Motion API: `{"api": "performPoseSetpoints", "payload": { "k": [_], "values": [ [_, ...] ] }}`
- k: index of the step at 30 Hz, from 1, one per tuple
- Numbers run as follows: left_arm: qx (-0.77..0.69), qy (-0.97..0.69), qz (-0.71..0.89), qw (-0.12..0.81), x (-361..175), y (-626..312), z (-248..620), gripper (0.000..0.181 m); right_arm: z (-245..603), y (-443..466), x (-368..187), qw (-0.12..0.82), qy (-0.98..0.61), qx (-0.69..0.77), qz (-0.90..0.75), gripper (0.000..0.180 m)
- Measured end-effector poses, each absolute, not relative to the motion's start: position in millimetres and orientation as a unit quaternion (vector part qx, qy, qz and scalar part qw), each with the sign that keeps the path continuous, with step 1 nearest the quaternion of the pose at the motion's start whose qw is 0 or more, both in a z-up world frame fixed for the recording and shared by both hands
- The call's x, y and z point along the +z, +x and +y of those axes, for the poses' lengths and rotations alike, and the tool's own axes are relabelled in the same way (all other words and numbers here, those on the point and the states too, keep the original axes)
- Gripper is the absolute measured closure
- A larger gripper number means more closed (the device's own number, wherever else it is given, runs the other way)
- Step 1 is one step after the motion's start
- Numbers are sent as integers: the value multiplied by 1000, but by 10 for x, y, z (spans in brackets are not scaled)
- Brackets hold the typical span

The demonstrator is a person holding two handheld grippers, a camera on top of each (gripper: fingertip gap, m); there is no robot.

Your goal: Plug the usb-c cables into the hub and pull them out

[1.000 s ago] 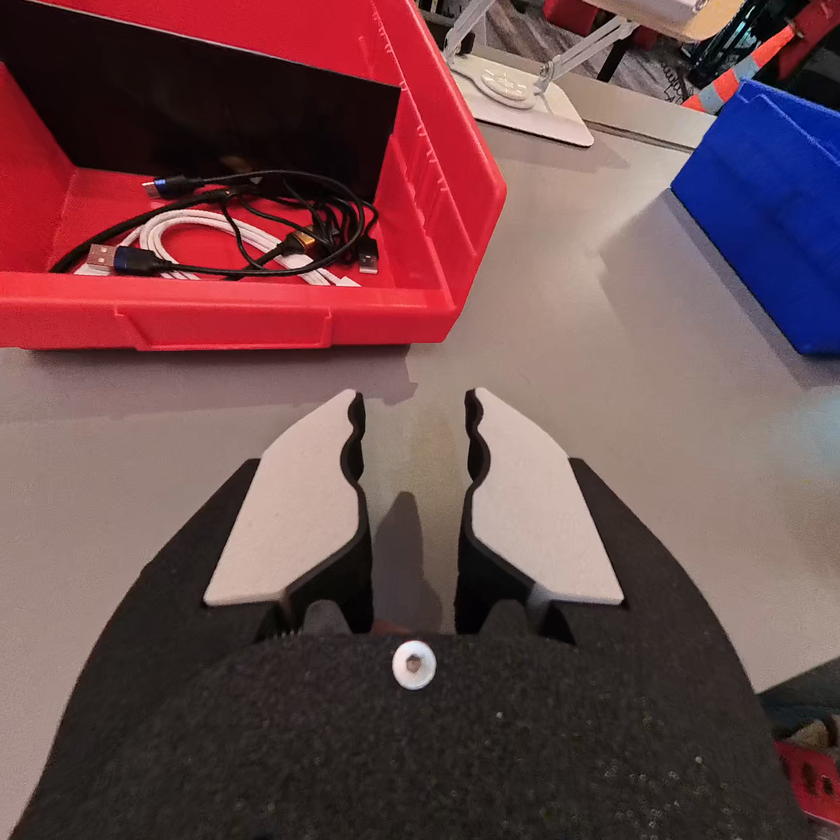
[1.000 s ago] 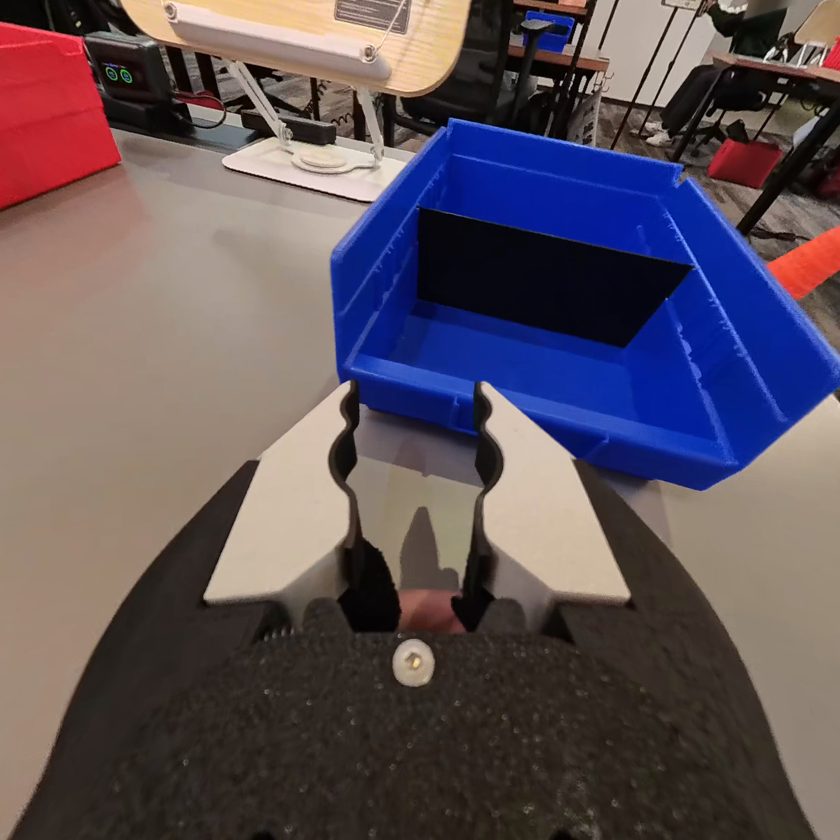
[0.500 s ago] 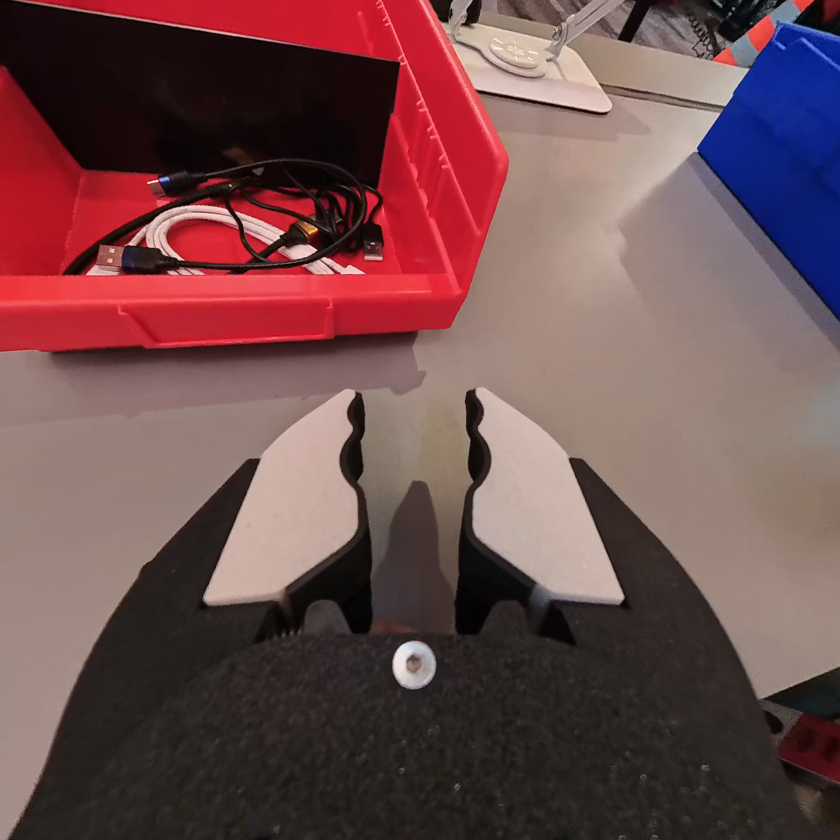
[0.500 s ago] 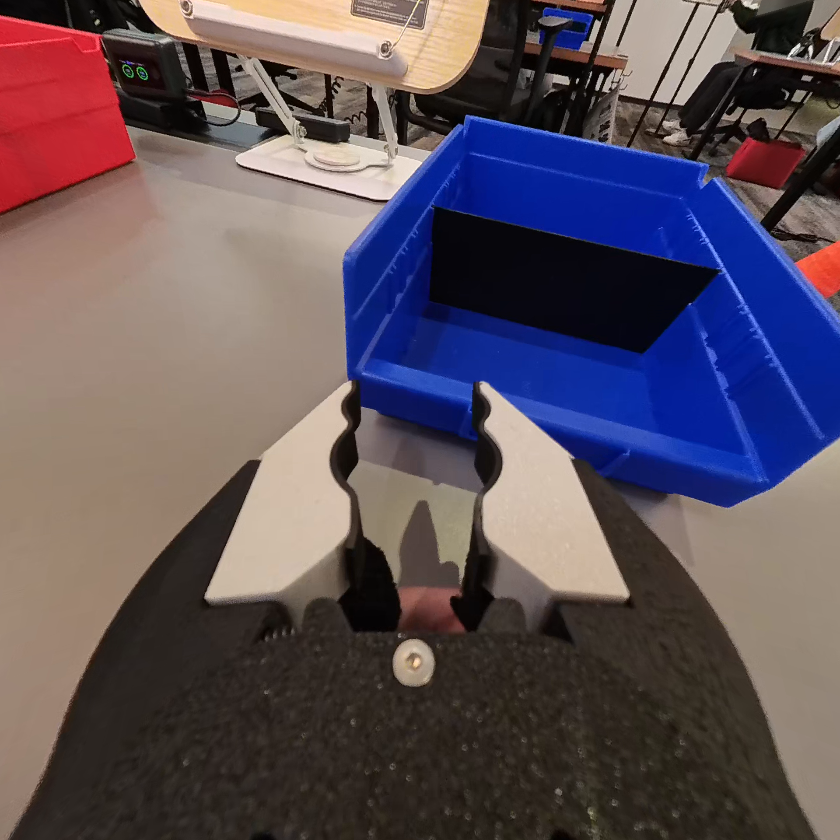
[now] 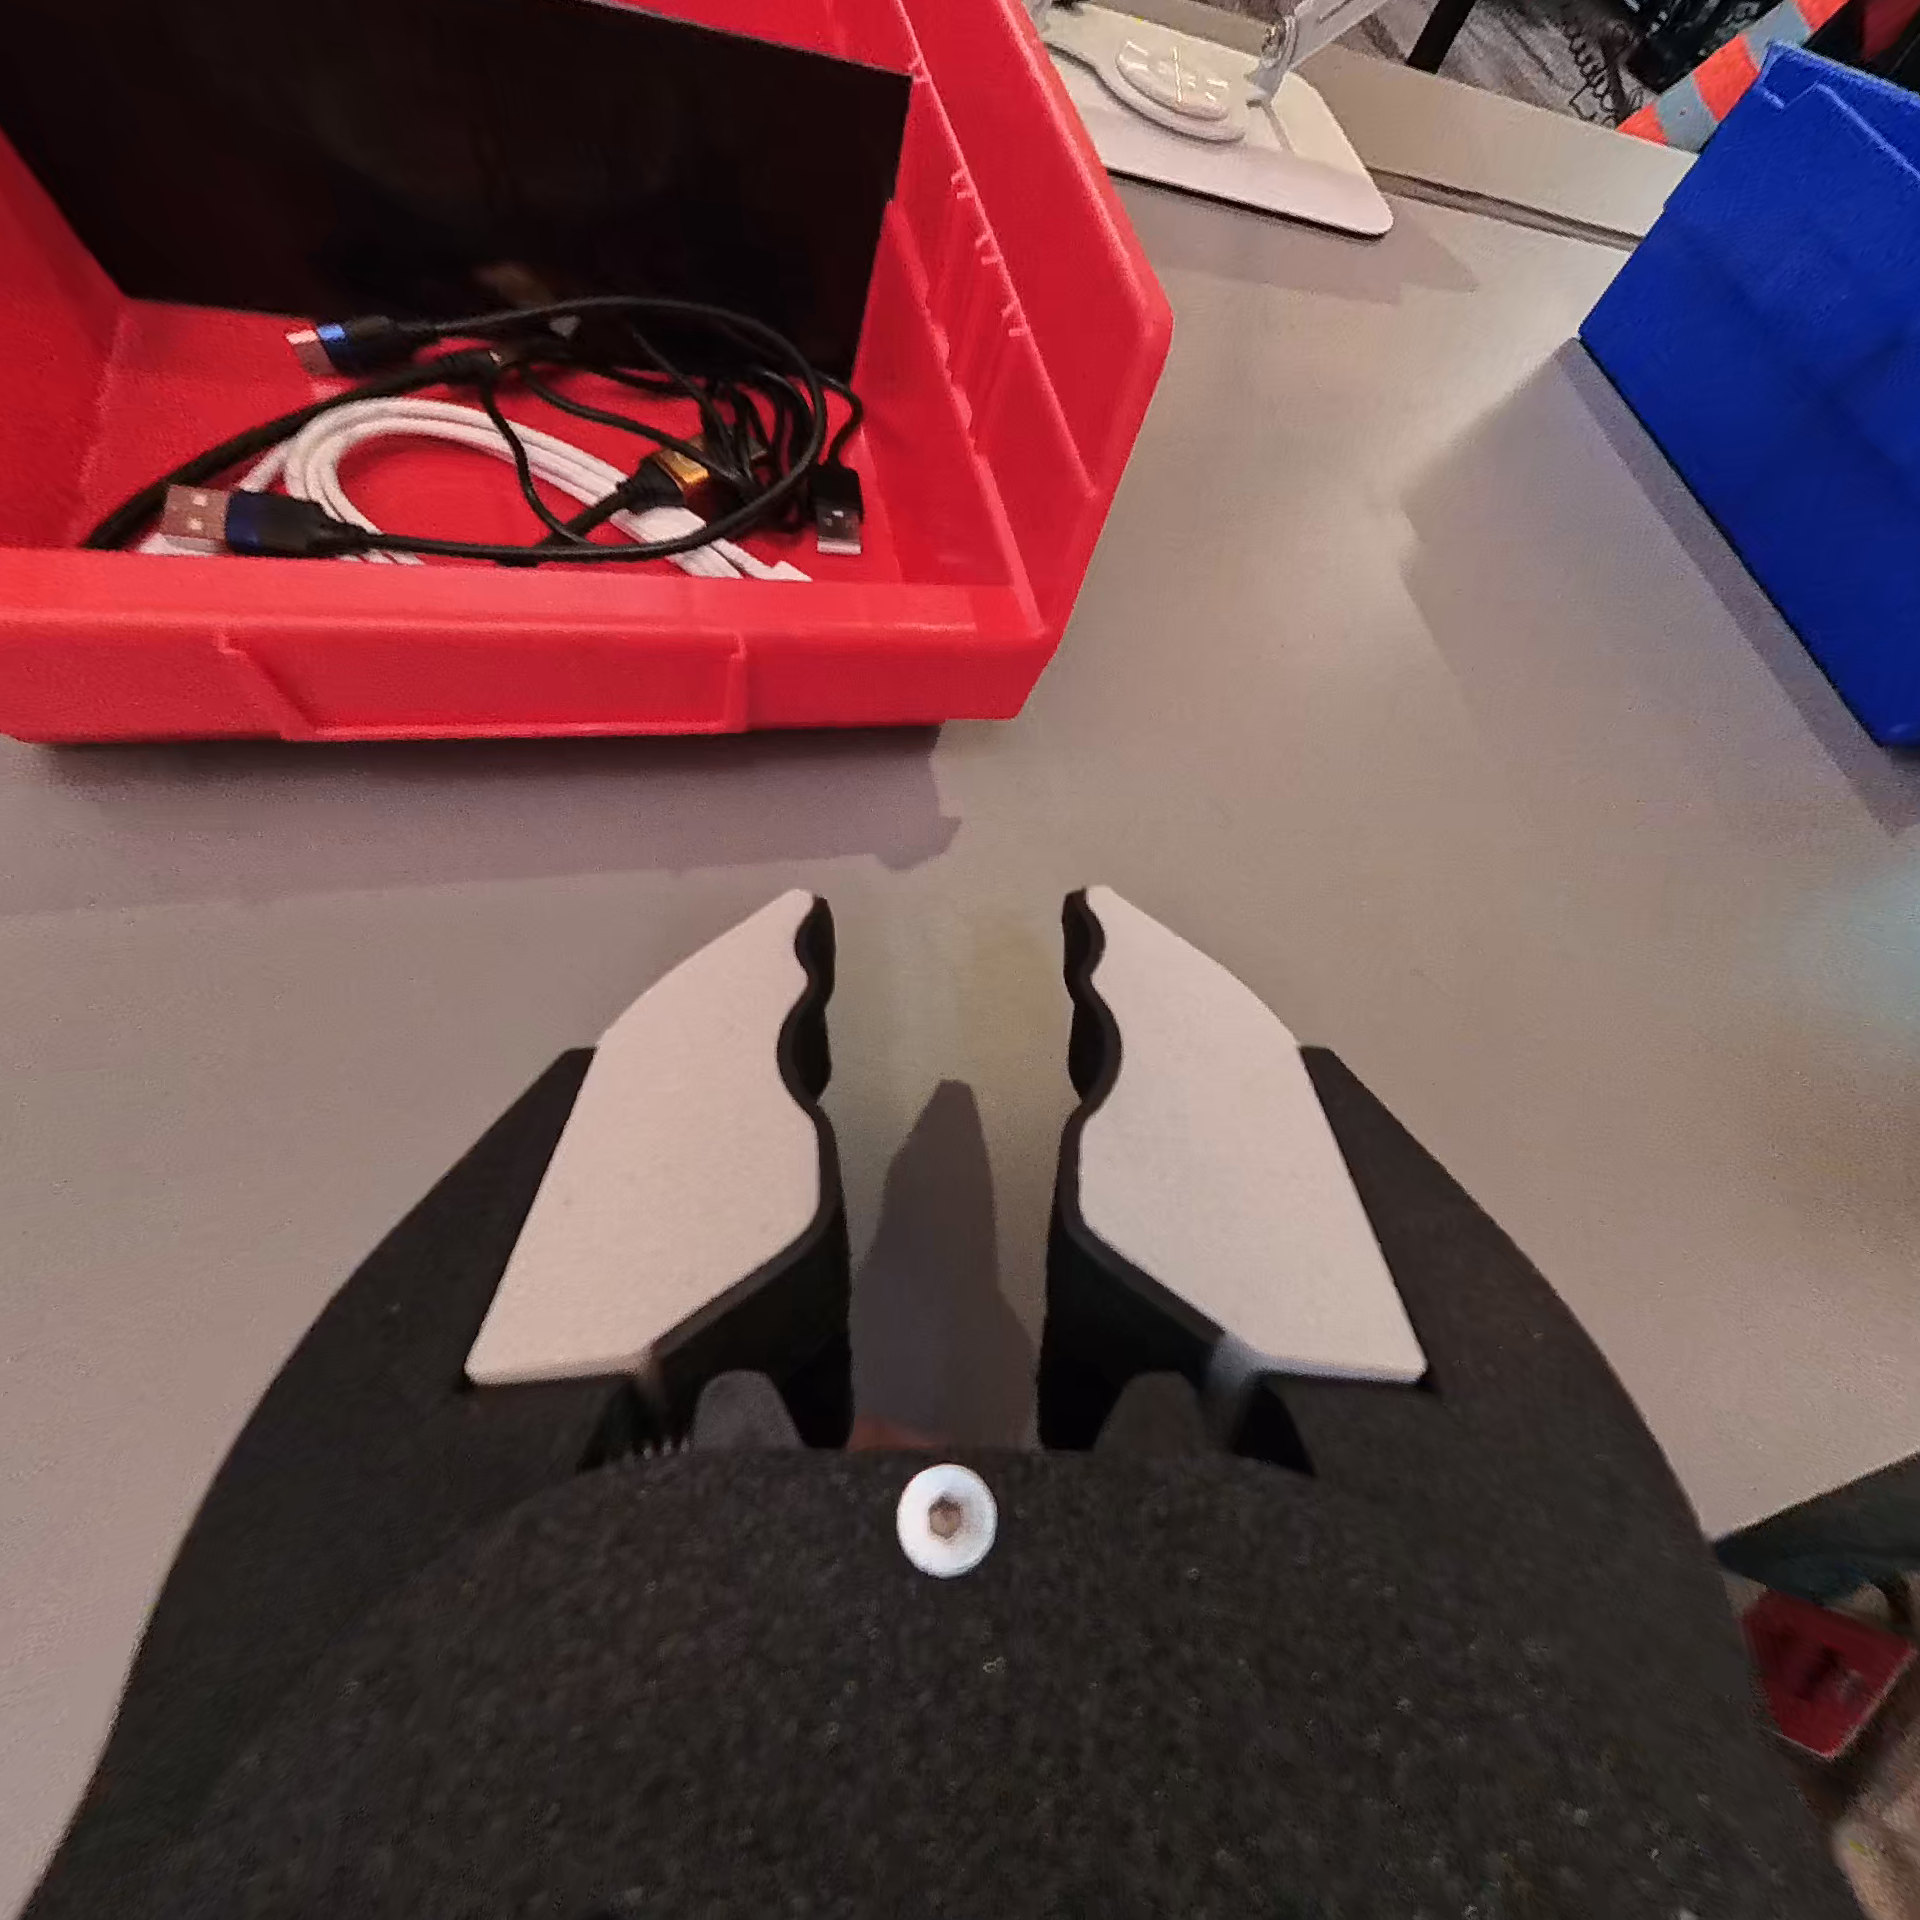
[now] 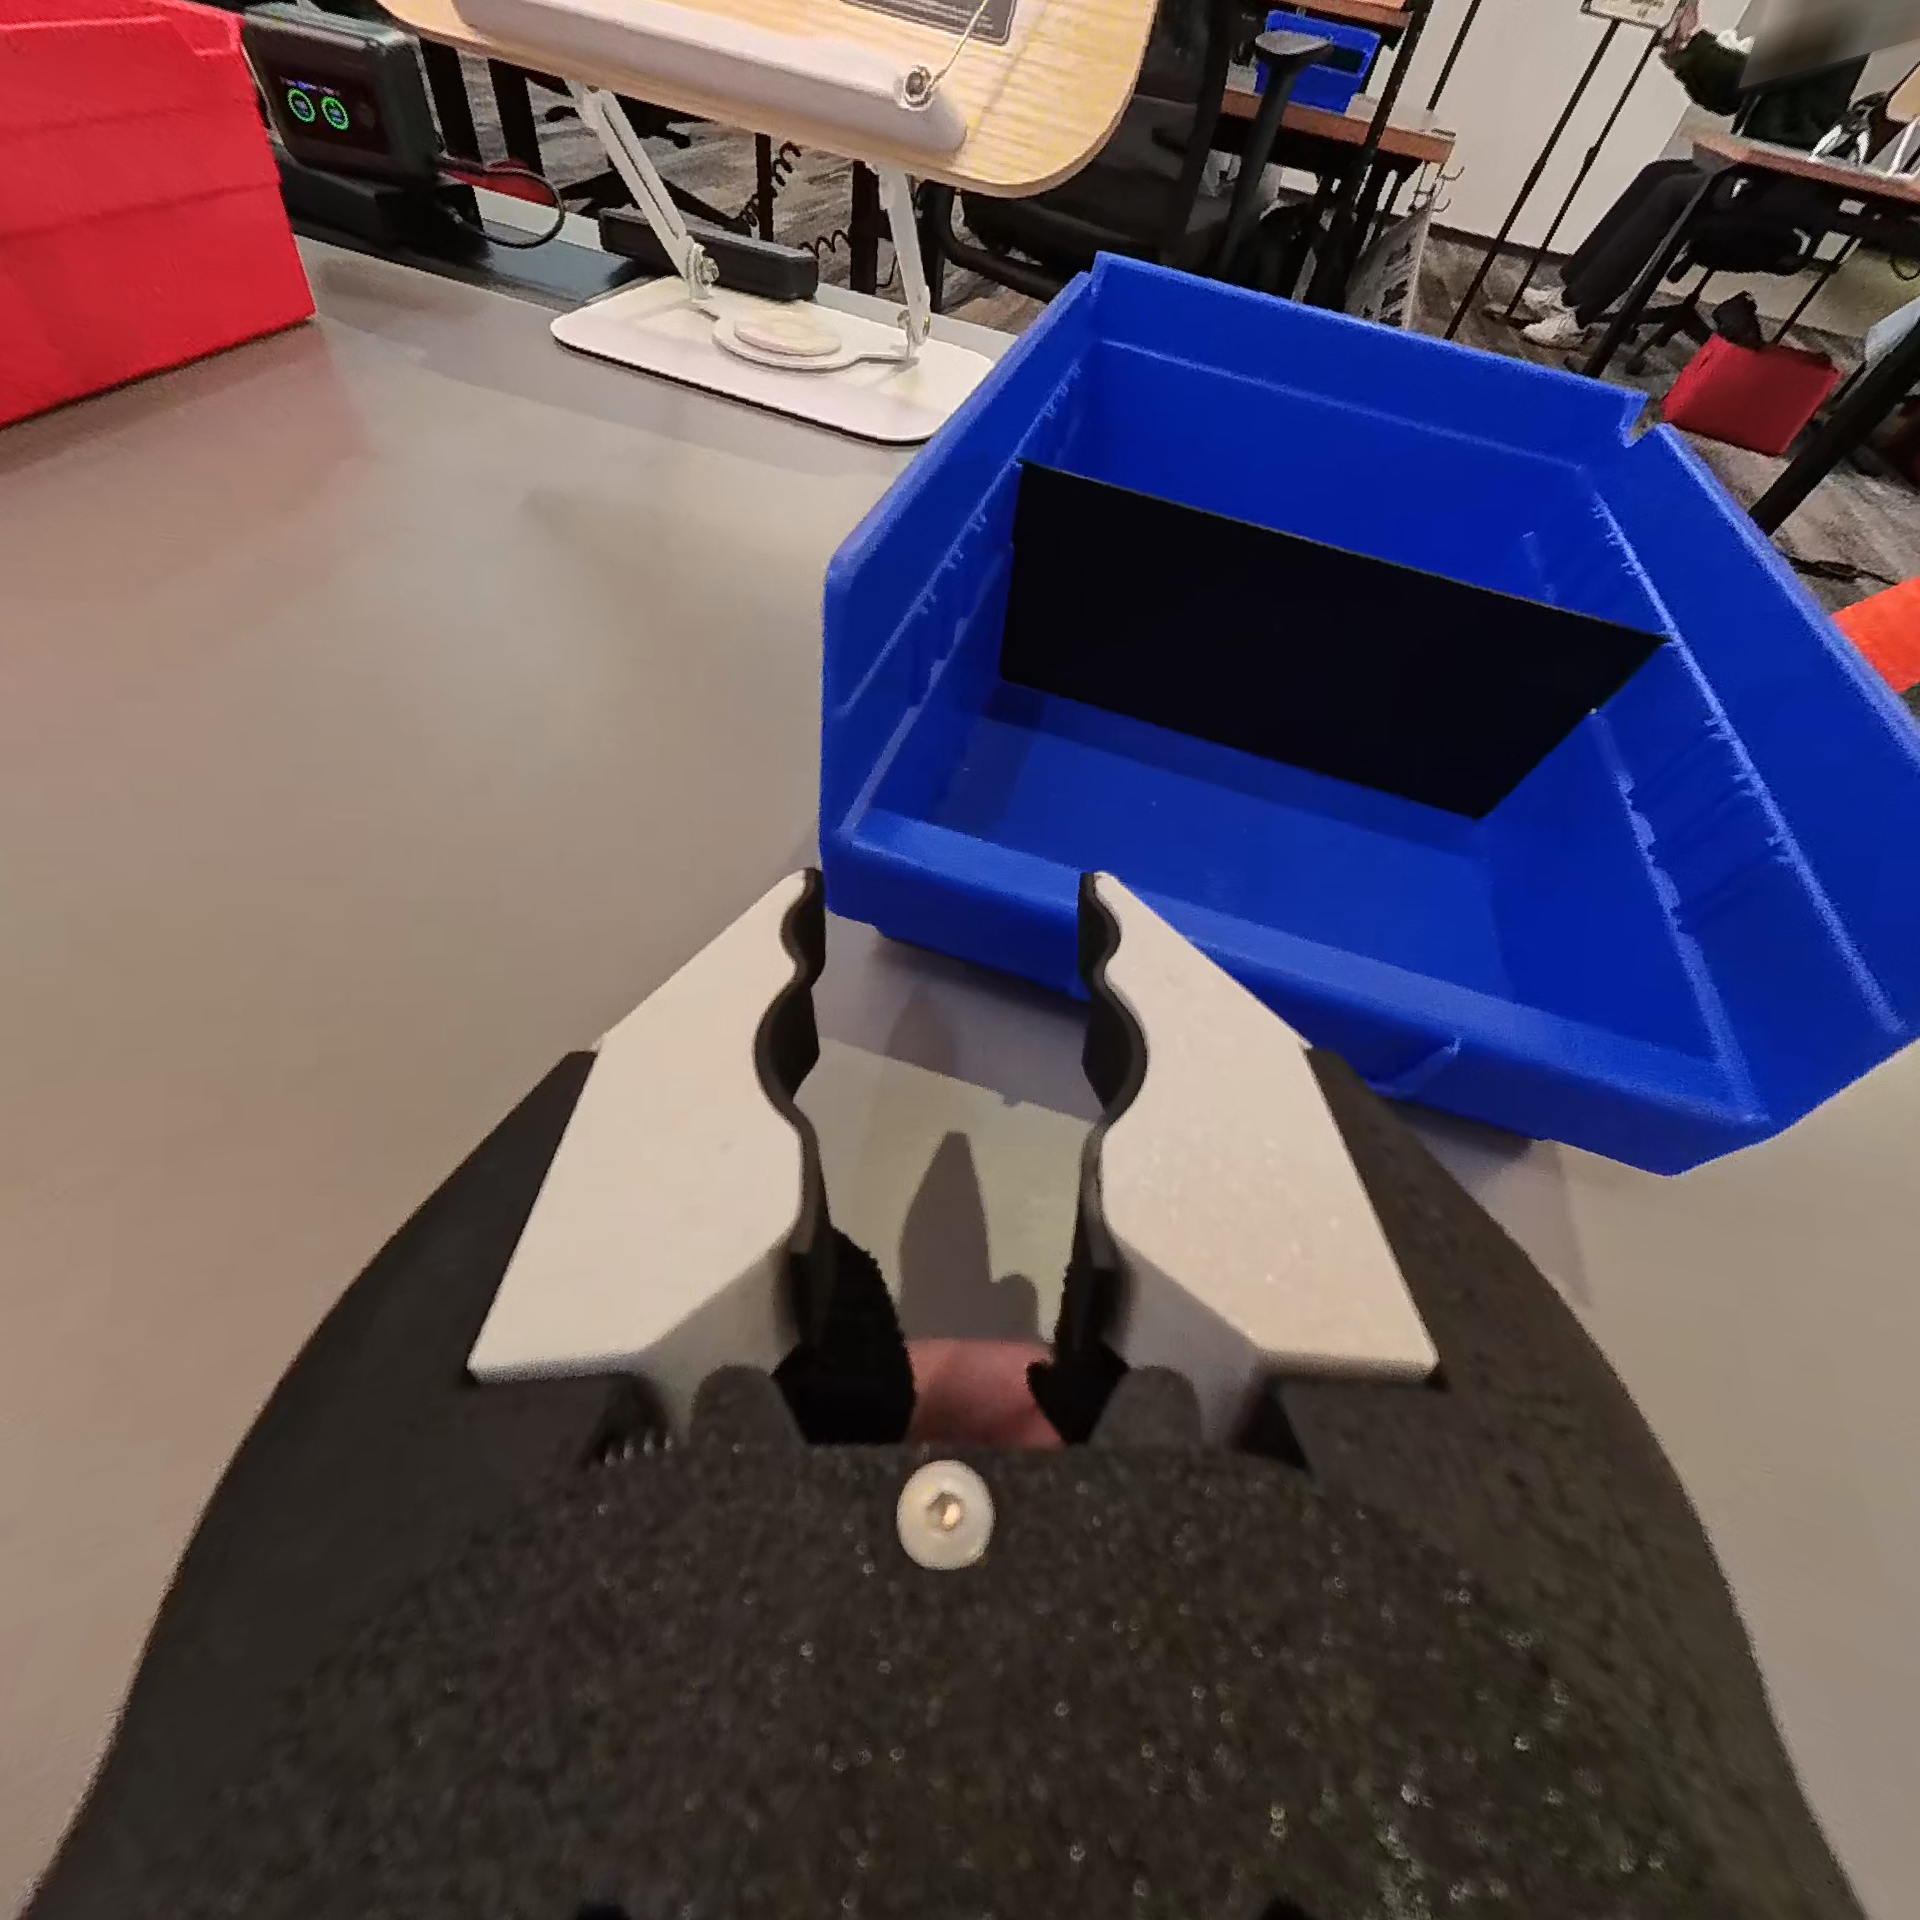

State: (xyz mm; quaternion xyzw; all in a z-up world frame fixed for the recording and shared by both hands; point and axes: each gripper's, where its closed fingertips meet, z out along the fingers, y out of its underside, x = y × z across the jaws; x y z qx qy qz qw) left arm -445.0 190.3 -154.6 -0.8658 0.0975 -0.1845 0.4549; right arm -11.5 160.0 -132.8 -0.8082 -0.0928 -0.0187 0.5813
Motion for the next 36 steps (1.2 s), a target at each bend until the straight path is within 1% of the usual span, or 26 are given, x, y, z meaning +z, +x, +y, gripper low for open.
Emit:
{"api": "performPoseSetpoints", "payload": {
  "k": [8,15,18,20,22,26,28,30,32,36],
  "values": [
    [-211,-860,102,452,-1523,-4329,1901,138,1585,-80,-1325,582,-808,-20,-88,131],
    [-276,-835,96,466,-1295,-4195,1942,139,1564,-71,-1323,584,-807,-20,-89,132],
    [-305,-814,149,472,-1176,-4087,1920,139,1546,-61,-1314,587,-805,-14,-88,131],
    [-371,-784,230,442,-1141,-3844,1742,141,1533,-62,-1301,589,-803,-6,-86,131],
    [-395,-764,284,424,-1036,-3733,1682,144,1526,-83,-1292,591,-802,5,-85,131],
    [-295,-737,376,478,-562,-3911,2154,148,1543,-141,-1288,591,-801,16,-92,131],
    [-242,-734,420,476,-355,-4055,2529,154,1562,-168,-1302,588,-803,17,-96,131],
    [-197,-747,478,419,-317,-4181,2908,151,1584,-195,-1312,586,-804,17,-100,131],
    [-133,-756,529,362,-390,-4317,3369,148,1608,-221,-1324,583,-805,17,-102,131],
    [53,-747,610,259,-751,-4627,4364,142,1644,-272,-1344,578,-809,20,-109,131]
  ]
}}
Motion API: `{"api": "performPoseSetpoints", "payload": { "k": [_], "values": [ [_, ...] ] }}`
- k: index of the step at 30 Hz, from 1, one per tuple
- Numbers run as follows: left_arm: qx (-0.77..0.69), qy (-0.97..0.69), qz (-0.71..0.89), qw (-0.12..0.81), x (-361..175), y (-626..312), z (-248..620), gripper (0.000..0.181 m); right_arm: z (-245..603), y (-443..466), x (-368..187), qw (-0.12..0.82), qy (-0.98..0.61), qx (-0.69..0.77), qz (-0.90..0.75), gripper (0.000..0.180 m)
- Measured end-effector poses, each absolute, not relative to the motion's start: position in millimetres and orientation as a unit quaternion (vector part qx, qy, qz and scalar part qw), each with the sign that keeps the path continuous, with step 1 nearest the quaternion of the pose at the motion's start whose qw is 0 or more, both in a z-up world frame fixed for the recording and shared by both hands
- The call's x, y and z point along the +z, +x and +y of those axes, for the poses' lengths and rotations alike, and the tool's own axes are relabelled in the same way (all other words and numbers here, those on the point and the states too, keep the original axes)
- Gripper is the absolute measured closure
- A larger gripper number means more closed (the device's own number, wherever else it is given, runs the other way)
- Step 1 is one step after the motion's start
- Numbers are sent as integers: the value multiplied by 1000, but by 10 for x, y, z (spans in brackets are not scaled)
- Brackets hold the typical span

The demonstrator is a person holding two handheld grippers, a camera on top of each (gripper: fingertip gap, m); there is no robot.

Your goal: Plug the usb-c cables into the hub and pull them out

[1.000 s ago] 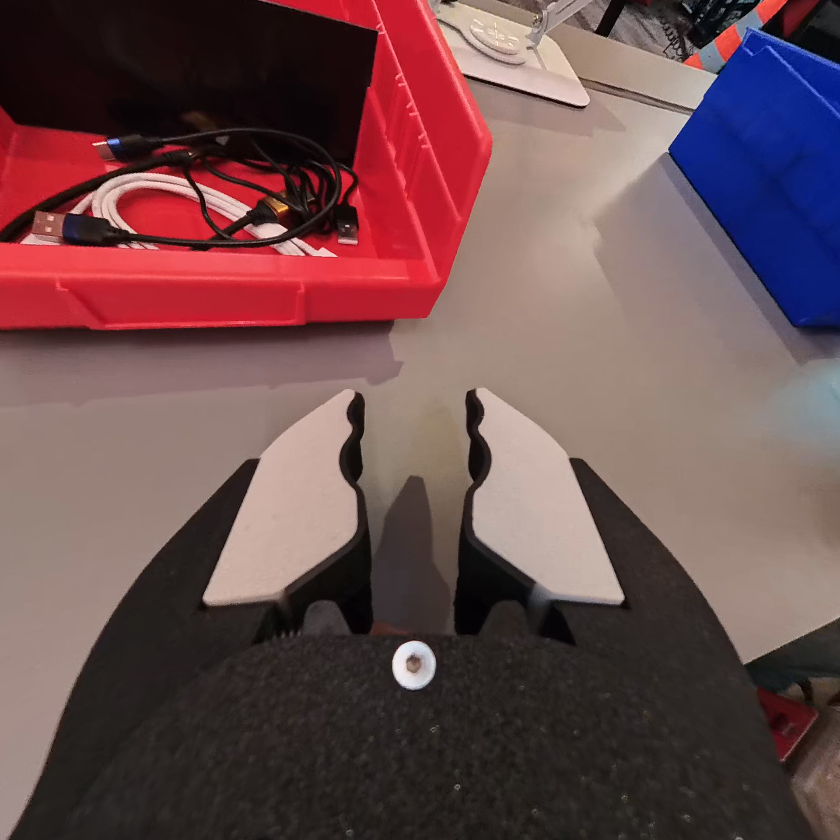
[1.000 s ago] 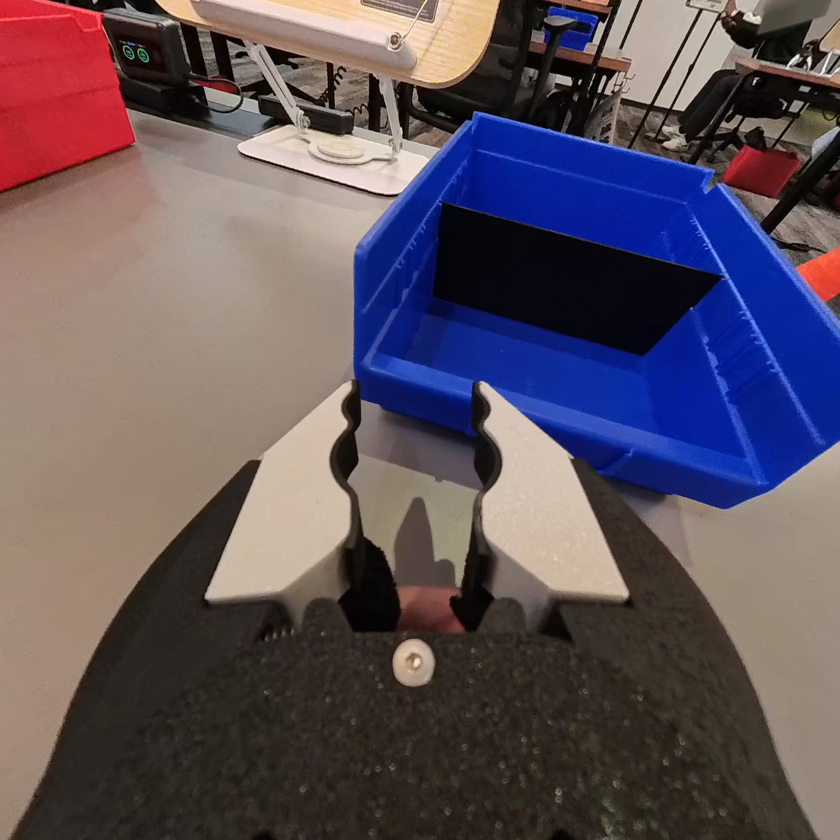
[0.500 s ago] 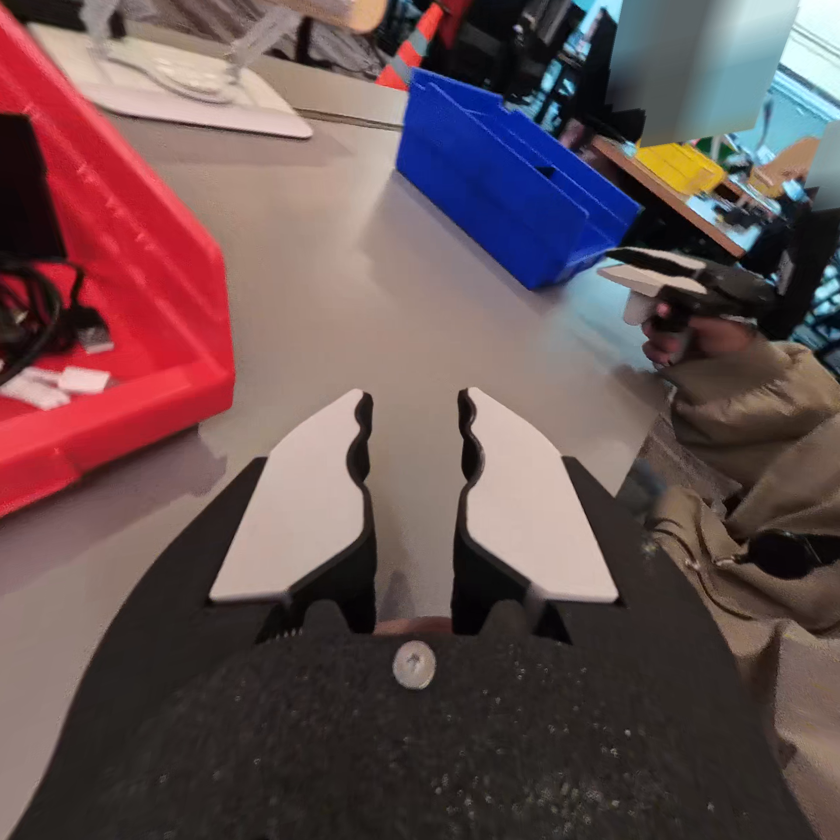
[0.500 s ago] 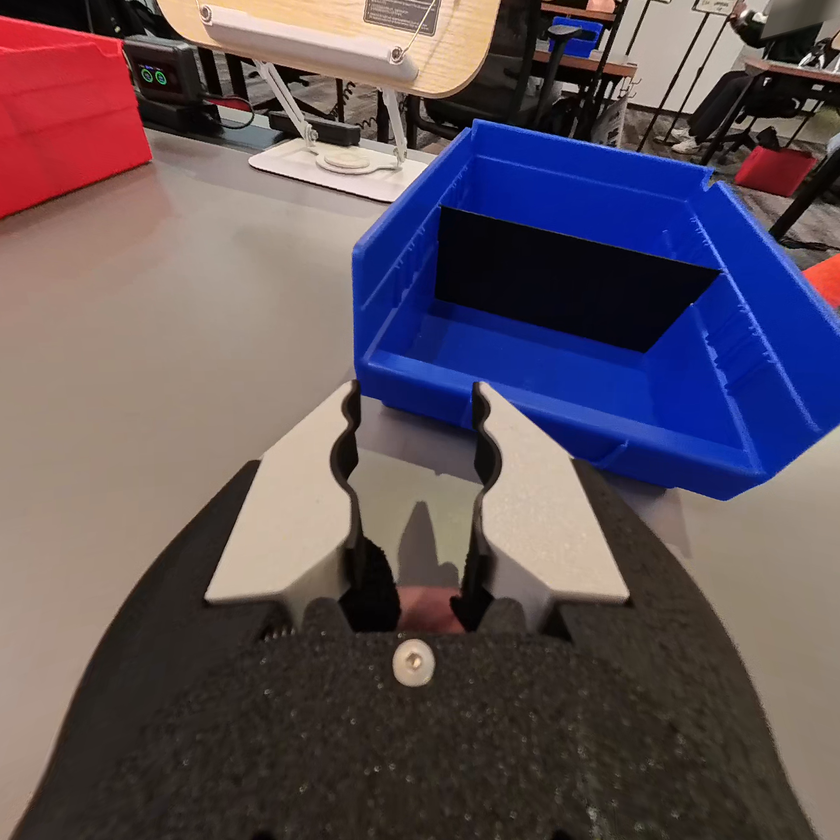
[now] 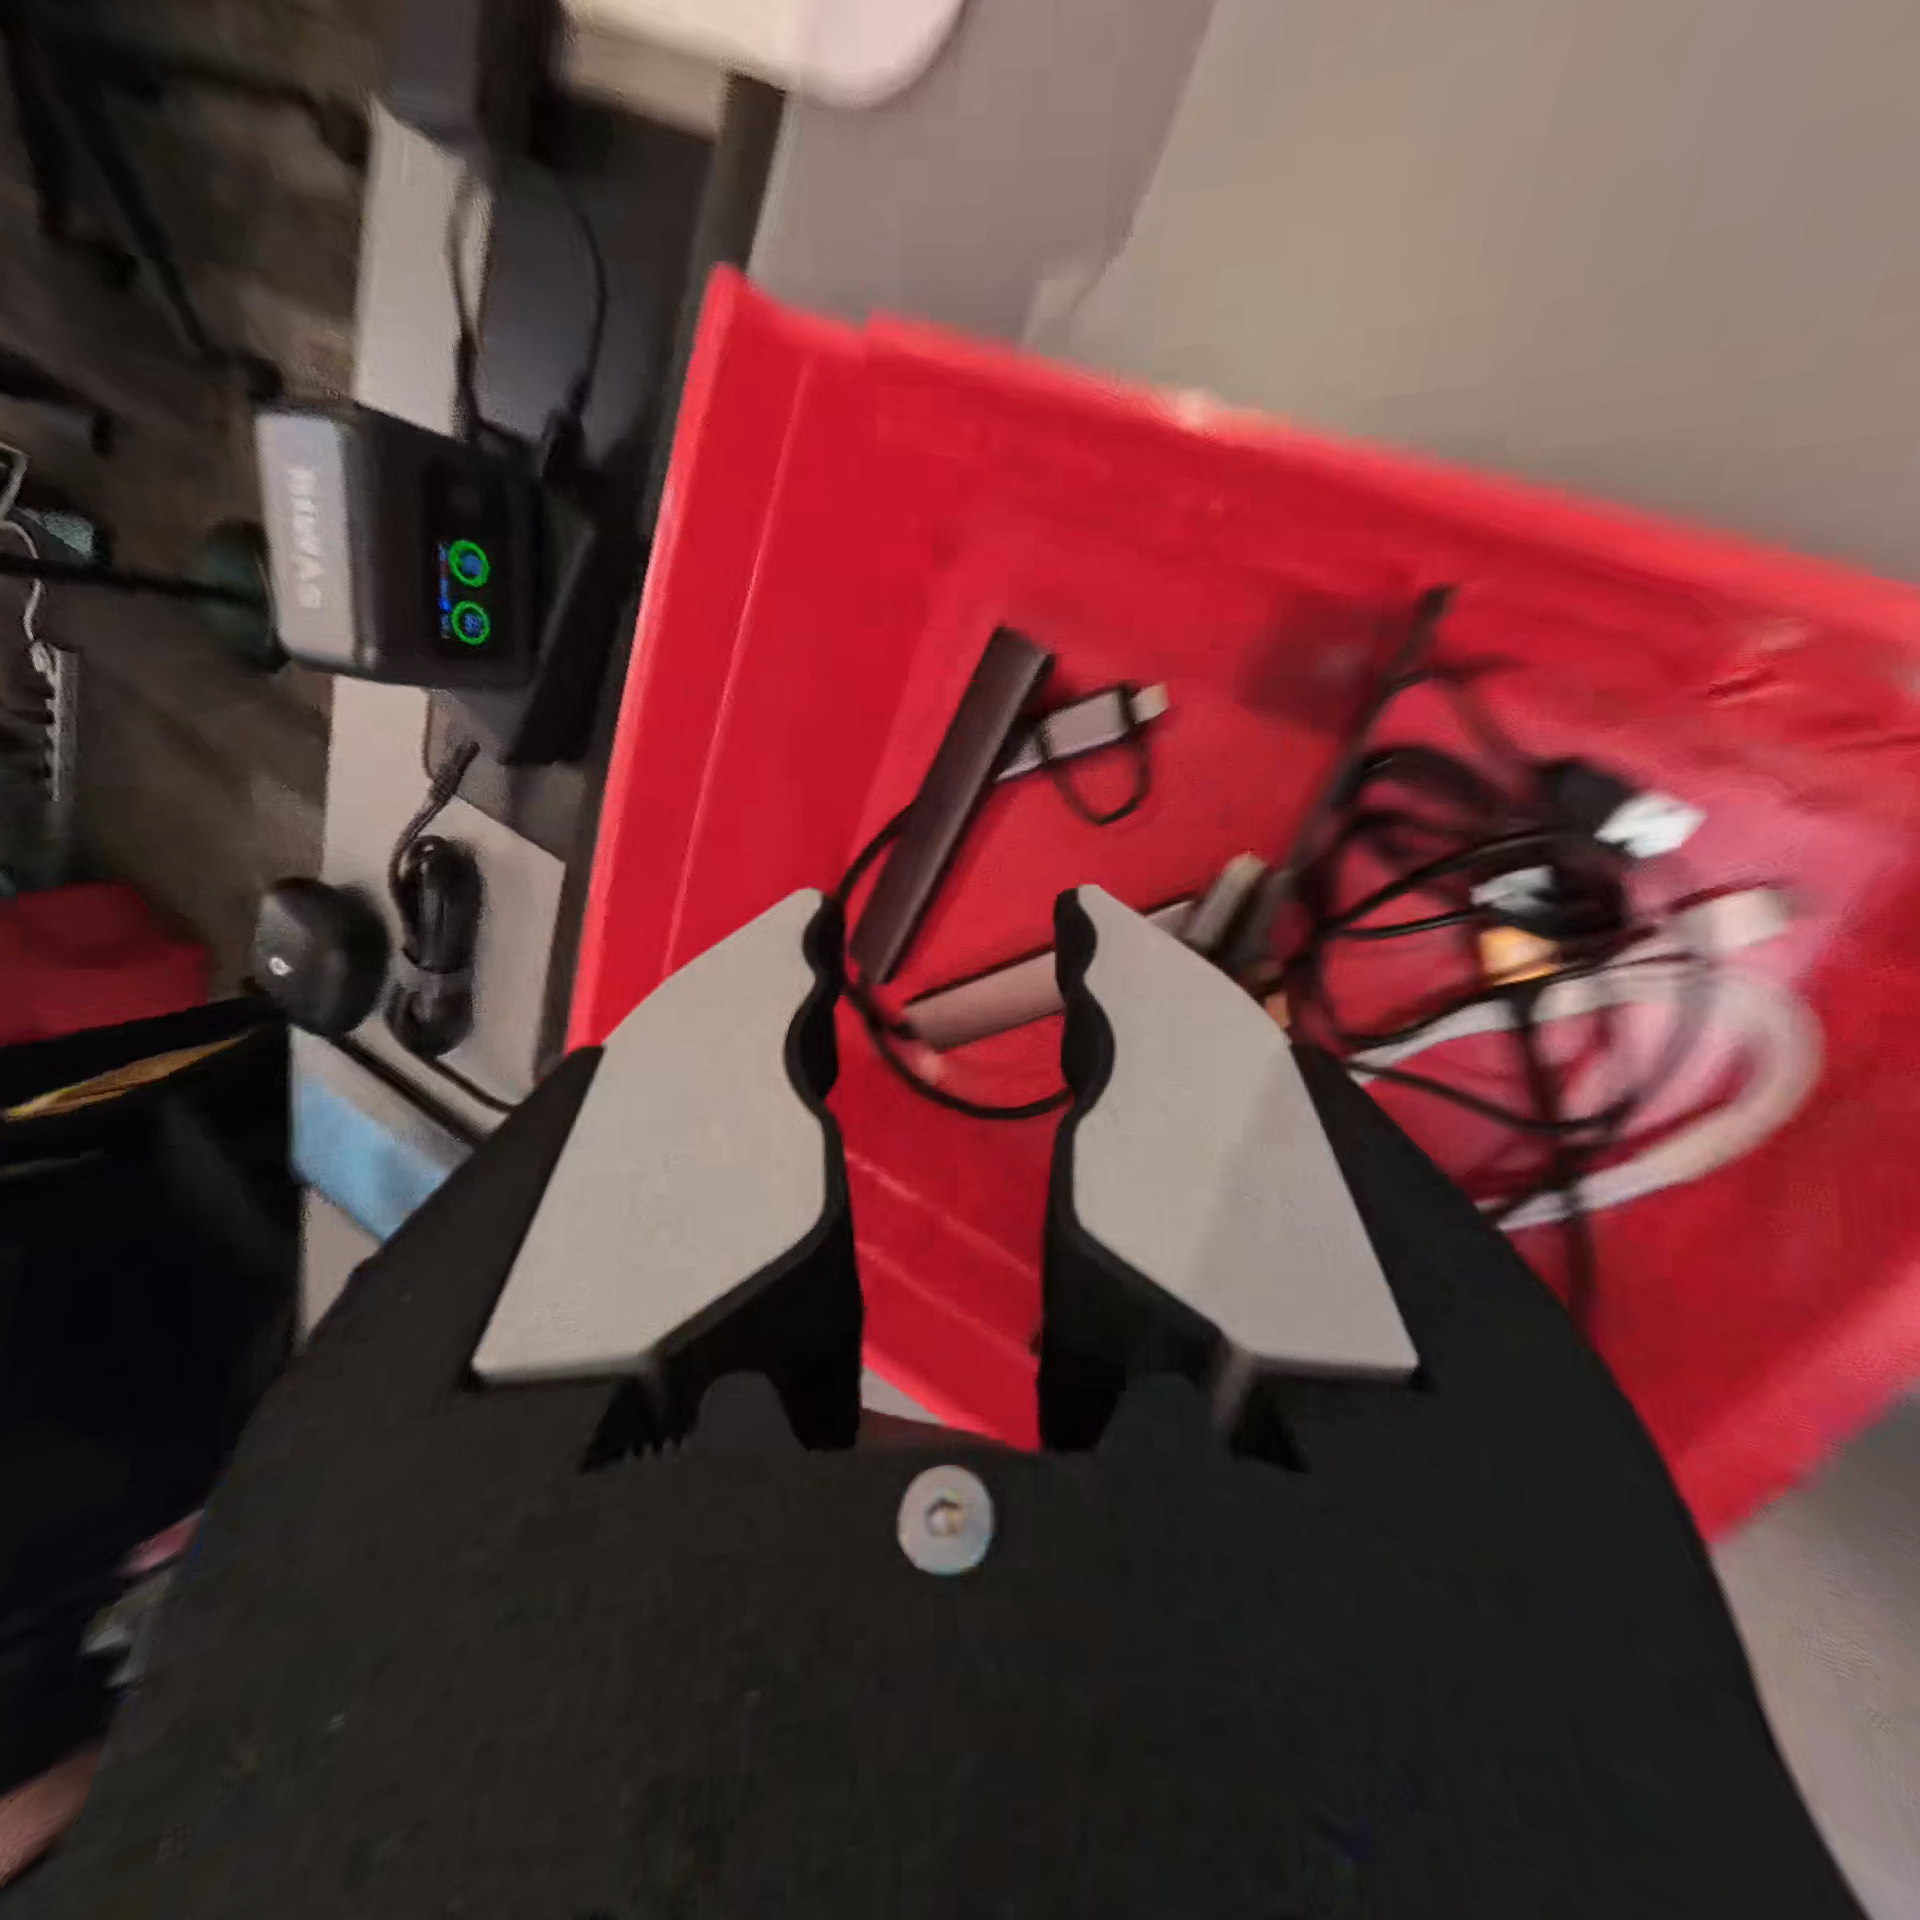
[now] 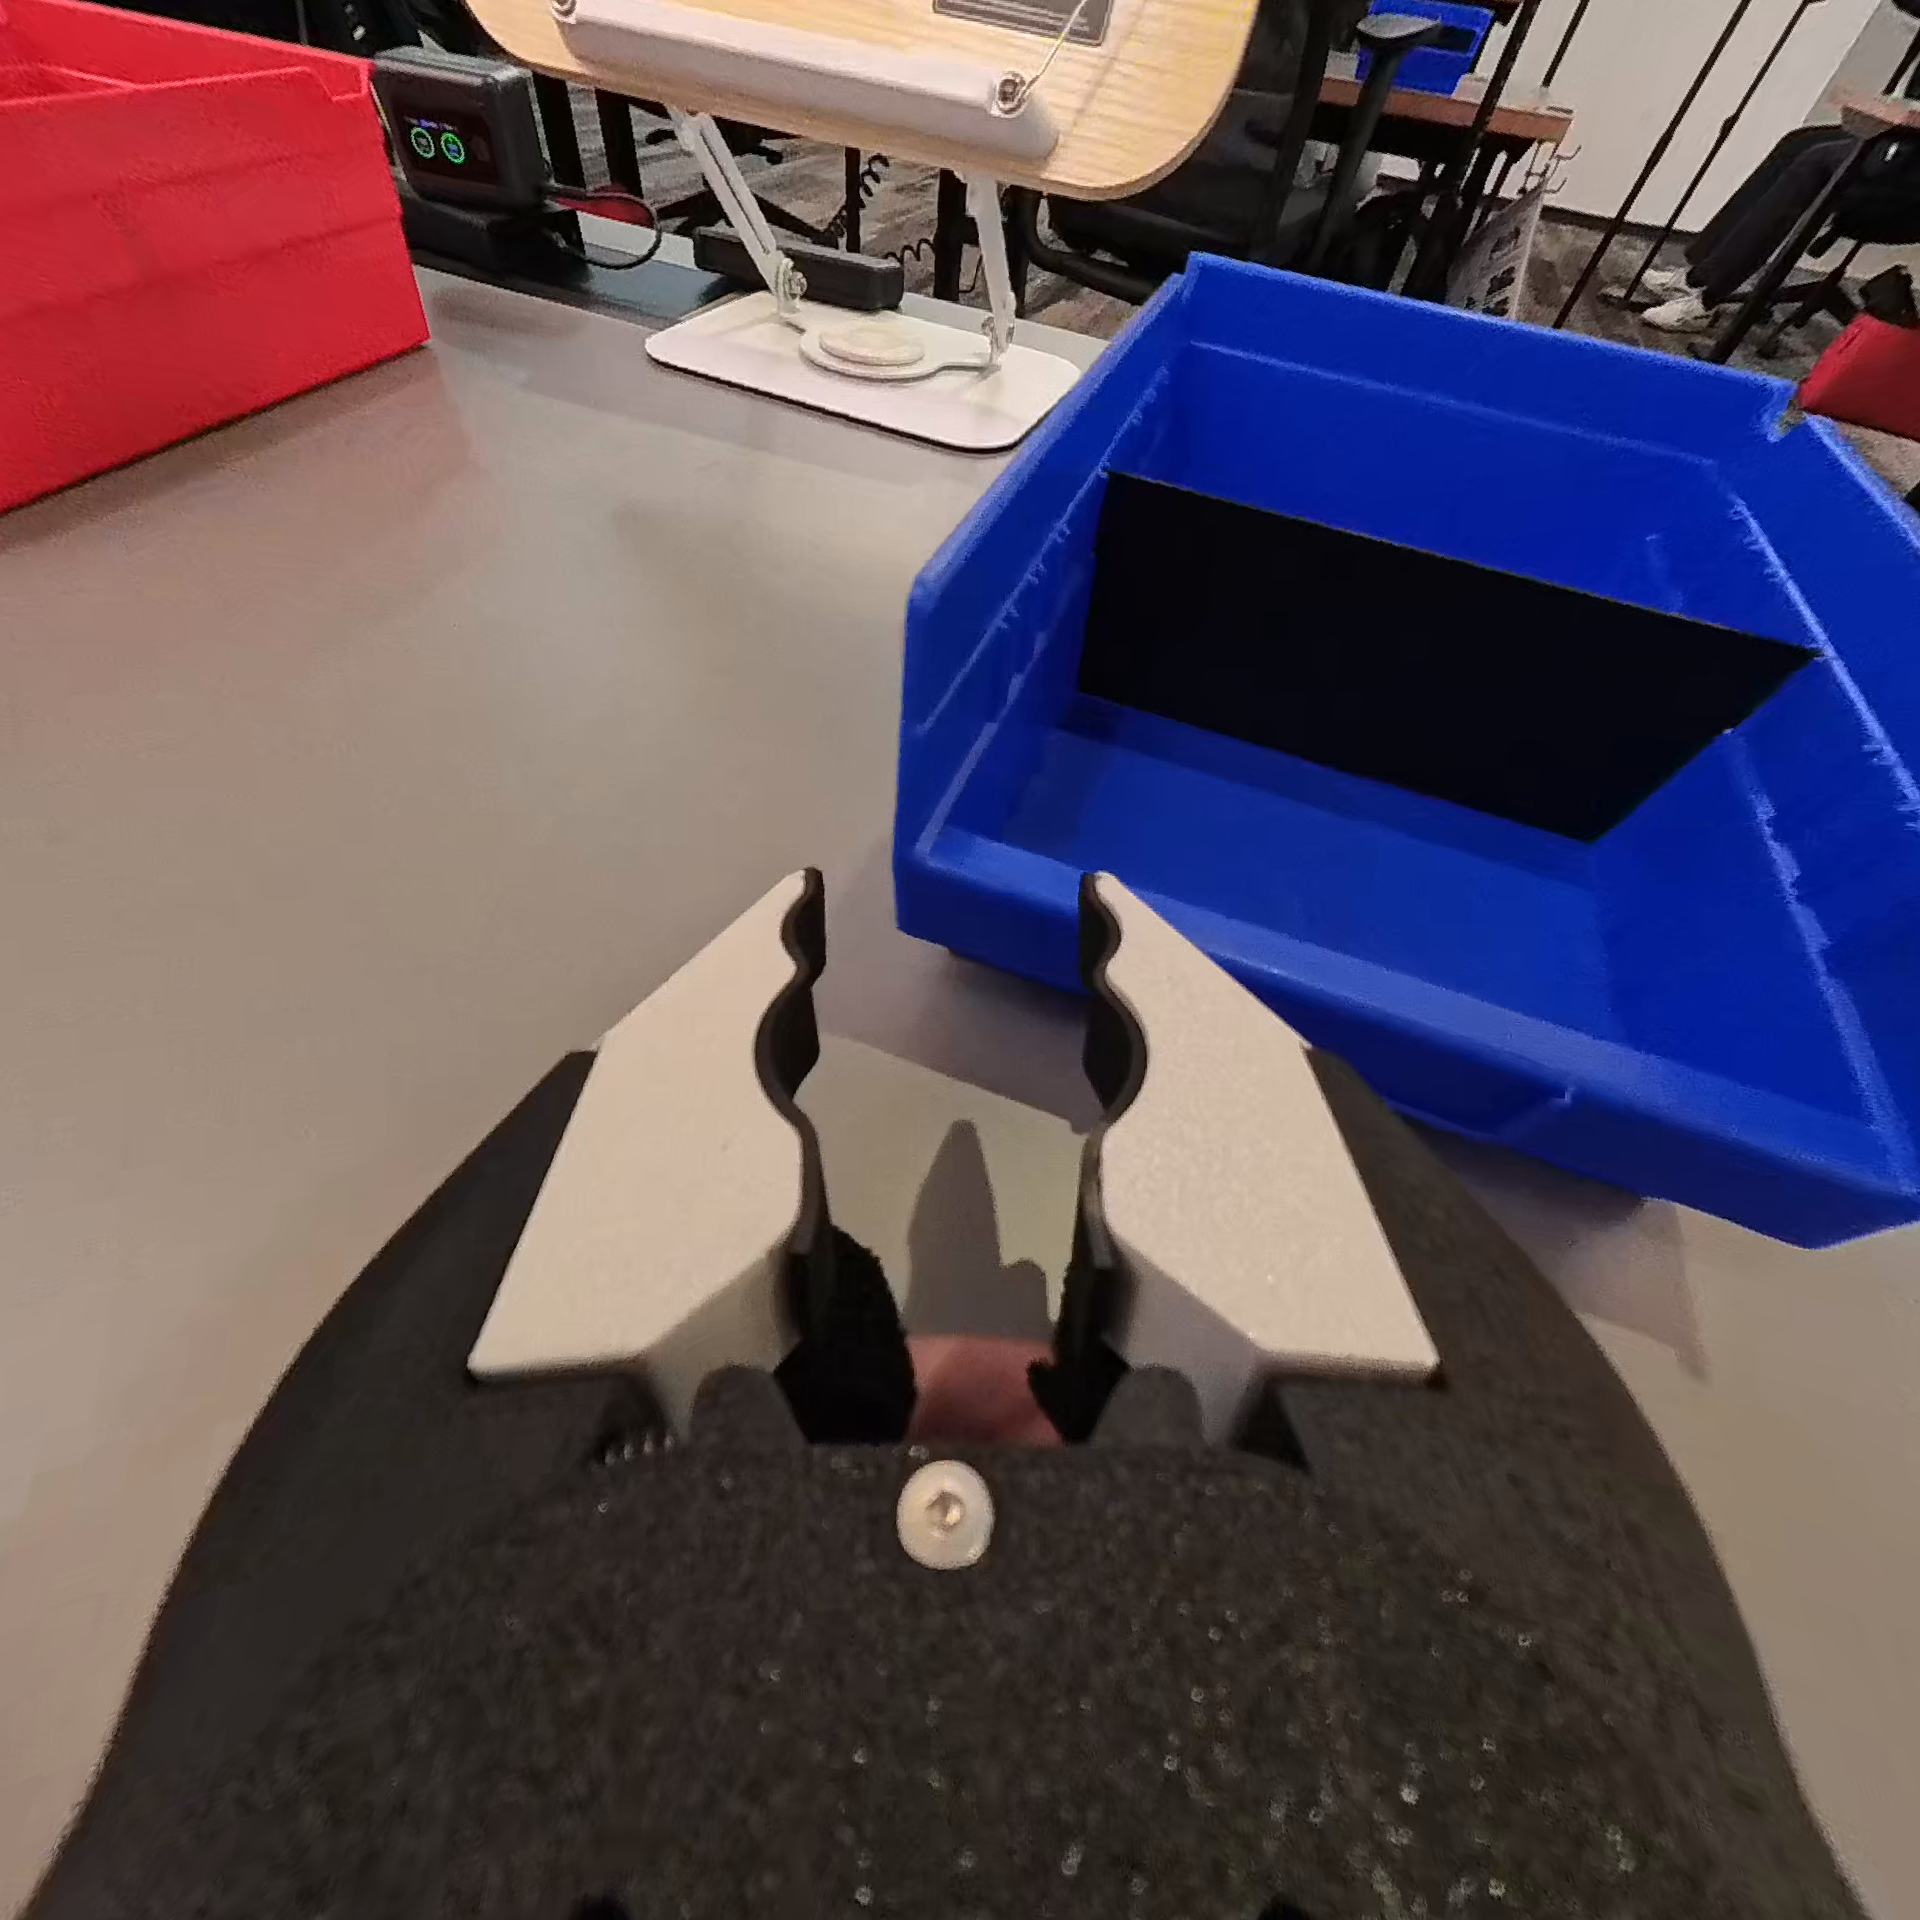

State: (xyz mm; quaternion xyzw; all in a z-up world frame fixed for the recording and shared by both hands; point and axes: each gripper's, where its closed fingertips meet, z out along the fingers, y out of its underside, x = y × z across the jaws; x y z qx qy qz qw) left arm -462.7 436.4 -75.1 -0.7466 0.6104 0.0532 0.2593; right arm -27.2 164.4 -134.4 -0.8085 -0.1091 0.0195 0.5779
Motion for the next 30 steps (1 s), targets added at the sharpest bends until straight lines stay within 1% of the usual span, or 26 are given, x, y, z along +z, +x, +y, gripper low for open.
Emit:
{"api": "performPoseSetpoints", "payload": {
  "k": [2,5,8,10,12,14,18,19,20,24,26,28,30],
  "values": [
    [97,-732,645,196,-1042,-4702,4639,138,1654,-290,-1358,576,-809,20,-113,131],
    [116,-713,680,123,-1445,-4772,4832,135,1659,-290,-1371,574,-810,23,-117,131],
    [94,-710,692,94,-1637,-4745,4898,137,1652,-254,-1396,570,-813,28,-116,131],
    [67,-726,680,84,-1660,-4695,4920,137,1646,-228,-1392,571,-813,36,-111,132],
    [34,-744,664,73,-1670,-4620,4921,134,1640,-219,-1383,572,-812,52,-106,132],
    [37,-731,678,71,-1714,-4593,4929,136,1638,-208,-1376,572,-812,64,-100,132],
    [98,-695,710,64,-1879,-4647,4973,143,1636,-216,-1380,570,-812,72,-100,132],
    [102,-689,715,57,-1905,-4660,4959,152,1636,-226,-1384,569,-813,73,-103,132],
    [100,-687,718,51,-1915,-4661,4936,157,1637,-241,-1385,568,-813,75,-106,133],
    [132,-672,726,61,-1894,-4703,4930,159,1641,-266,-1395,565,-814,75,-111,133],
    [153,-657,733,88,-1815,-4710,4934,159,1642,-263,-1394,565,-814,75,-111,133],
    [166,-655,726,128,-1629,-4696,4947,159,1640,-251,-1387,567,-813,75,-107,133],
    [185,-650,715,179,-1322,-4672,4967,159,1633,-249,-1385,568,-813,76,-105,133]
  ]
}}
